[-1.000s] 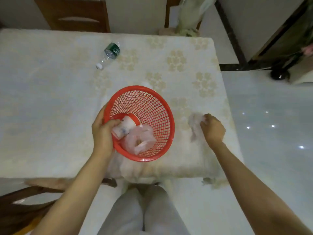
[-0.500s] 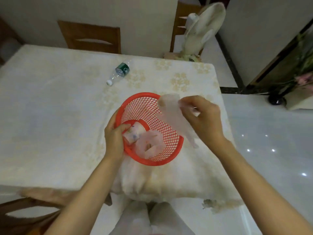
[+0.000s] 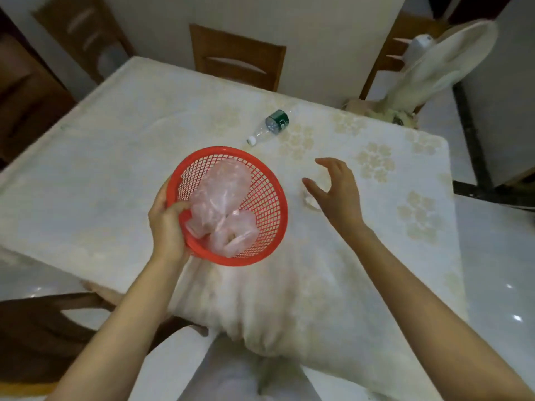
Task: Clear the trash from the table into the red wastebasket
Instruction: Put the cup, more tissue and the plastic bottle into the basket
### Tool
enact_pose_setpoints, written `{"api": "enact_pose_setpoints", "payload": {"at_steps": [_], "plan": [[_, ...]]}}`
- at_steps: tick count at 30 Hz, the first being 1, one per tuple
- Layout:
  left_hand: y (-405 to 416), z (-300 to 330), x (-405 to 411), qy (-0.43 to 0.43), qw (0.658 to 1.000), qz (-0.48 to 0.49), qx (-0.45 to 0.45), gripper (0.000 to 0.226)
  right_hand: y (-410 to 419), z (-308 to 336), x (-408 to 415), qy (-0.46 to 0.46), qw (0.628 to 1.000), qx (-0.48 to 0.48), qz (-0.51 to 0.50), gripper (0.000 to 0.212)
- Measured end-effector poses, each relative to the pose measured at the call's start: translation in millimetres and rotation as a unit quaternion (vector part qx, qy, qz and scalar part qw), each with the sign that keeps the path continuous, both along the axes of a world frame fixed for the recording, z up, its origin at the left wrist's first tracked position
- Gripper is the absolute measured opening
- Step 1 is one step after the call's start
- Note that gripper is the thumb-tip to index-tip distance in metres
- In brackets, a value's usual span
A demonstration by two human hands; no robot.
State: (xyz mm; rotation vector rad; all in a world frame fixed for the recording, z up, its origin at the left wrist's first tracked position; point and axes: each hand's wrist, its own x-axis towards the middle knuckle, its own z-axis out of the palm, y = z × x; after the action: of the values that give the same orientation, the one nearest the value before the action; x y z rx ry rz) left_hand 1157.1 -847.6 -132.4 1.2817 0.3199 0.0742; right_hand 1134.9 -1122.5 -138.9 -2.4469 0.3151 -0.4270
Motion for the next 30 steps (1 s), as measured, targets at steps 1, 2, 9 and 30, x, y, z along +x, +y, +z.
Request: {"api": "enact_pose_setpoints", "payload": {"at_steps": [1,2,9,30], "plan": [[4.7,-1.8,10.2,0.0,1.0,0.001,0.001,0.062,-7.1,-16.4,15.7,0.029,0.999,-0.005,-0.014,0.052],[8.5,-3.0,20.9,0.001,1.0,-0.003,0.002,0.062,-14.6,-34.8,30.5,0.064,0.998,-0.012,-0.025,0.056],[22.6,-12.6,94.5,0.017,0.999,-0.045,-0.008,0.061,-38.8,-140.9,82.5,0.299,0.949,-0.027,-0.094,0.07],[-9.5,-28.1,151.6,0.057,0.99,-0.126,-0.033,0.065,25.6,28.5,78.6,-0.039,0.986,0.119,-0.106,0.029]]}}
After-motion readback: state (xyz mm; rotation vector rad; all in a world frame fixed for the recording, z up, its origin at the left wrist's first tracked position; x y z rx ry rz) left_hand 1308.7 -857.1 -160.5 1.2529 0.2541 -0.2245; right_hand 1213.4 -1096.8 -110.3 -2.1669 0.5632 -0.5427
